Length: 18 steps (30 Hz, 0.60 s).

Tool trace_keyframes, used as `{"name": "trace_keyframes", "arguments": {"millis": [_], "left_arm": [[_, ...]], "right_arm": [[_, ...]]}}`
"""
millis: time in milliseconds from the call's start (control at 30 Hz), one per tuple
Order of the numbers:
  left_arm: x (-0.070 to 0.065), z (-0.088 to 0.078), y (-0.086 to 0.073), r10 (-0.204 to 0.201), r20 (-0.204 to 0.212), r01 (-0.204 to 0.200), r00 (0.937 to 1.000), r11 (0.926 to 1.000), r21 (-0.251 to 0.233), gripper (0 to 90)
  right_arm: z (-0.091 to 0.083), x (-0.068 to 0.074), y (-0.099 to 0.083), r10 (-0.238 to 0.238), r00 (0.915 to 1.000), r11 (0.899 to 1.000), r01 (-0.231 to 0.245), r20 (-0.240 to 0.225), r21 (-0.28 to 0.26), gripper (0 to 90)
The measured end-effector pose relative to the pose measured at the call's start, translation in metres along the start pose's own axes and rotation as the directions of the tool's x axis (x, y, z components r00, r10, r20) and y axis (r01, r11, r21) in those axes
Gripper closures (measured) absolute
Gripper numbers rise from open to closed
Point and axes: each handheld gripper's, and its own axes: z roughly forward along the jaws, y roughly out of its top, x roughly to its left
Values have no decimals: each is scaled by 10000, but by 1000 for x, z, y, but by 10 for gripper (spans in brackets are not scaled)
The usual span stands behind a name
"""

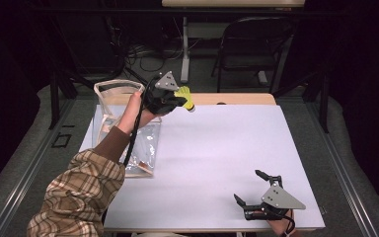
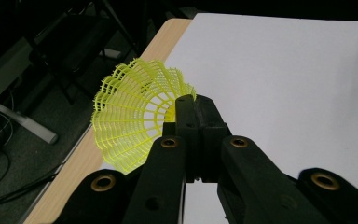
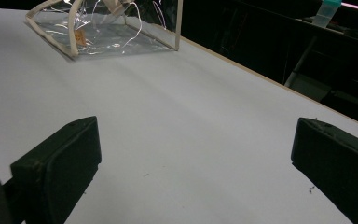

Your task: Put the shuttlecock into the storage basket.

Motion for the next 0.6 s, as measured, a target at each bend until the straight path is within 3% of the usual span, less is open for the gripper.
{"name": "trace_keyframes", "arguments": {"millis": [600], "left_arm": [[10, -11, 11, 192, -410, -197, 9990, 9998, -105, 900]], "right_arm": [[0, 0, 0, 25, 10000, 10000, -25, 0, 23, 11]]}}
